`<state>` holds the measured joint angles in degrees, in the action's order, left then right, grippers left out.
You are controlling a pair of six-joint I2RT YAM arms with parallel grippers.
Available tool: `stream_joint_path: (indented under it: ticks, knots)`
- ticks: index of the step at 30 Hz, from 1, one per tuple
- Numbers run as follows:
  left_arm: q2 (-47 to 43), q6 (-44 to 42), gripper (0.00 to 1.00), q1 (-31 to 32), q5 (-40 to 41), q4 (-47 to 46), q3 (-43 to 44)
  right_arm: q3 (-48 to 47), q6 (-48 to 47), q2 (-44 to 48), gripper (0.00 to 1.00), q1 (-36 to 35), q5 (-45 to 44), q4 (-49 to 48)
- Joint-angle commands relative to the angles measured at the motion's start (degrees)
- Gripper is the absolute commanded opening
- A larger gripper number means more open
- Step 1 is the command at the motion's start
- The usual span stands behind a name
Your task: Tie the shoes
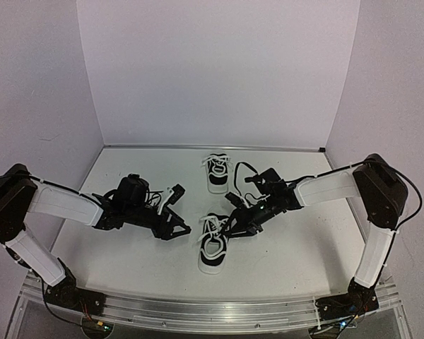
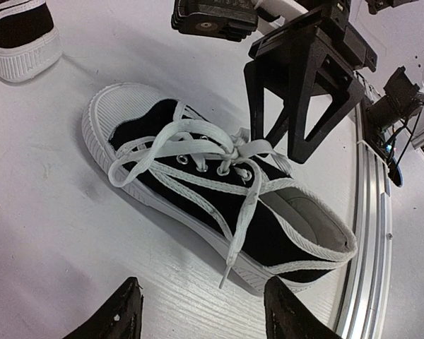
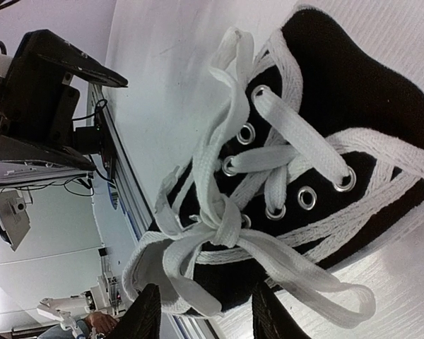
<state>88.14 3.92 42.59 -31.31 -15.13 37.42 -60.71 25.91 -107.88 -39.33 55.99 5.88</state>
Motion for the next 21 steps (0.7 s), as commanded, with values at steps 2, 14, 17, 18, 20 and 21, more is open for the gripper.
stream_joint_path:
  ticks: [2, 14, 17, 18, 20, 21]
  knots:
    - [-1.8, -0.5, 0.58, 0.2, 0.5, -2.1, -0.4, -3.0, -2.0, 1.4, 0.38, -1.9, 1.3, 1.7]
    - [-2.0, -3.5, 0.58, 0.3, -0.5, -3.9, -3.2, -18.4, 0.2, -7.0, 0.37, -3.7, 4.3, 1.7]
    - [-0.5, -7.1, 0.61, 1.5, -0.6, -3.8, -2.5, -20.4, 0.4, -9.0, 0.38, -3.9, 4.2, 1.7]
    - [0.2, -7.8, 0.61, 1.9, -0.1, -3.5, -2.0, -20.4, 0.5, -8.9, 0.39, -3.9, 4.1, 1.7]
    - [2.4, -8.8, 0.6, 2.4, -0.1, -3.3, -0.8, -19.7, 0.4, -7.2, 0.4, -3.9, 3.8, 1.7]
    - [3.5, -9.2, 0.6, 2.6, -0.3, -3.2, -0.2, -19.0, 0.3, -5.9, 0.4, -3.9, 3.6, 1.8]
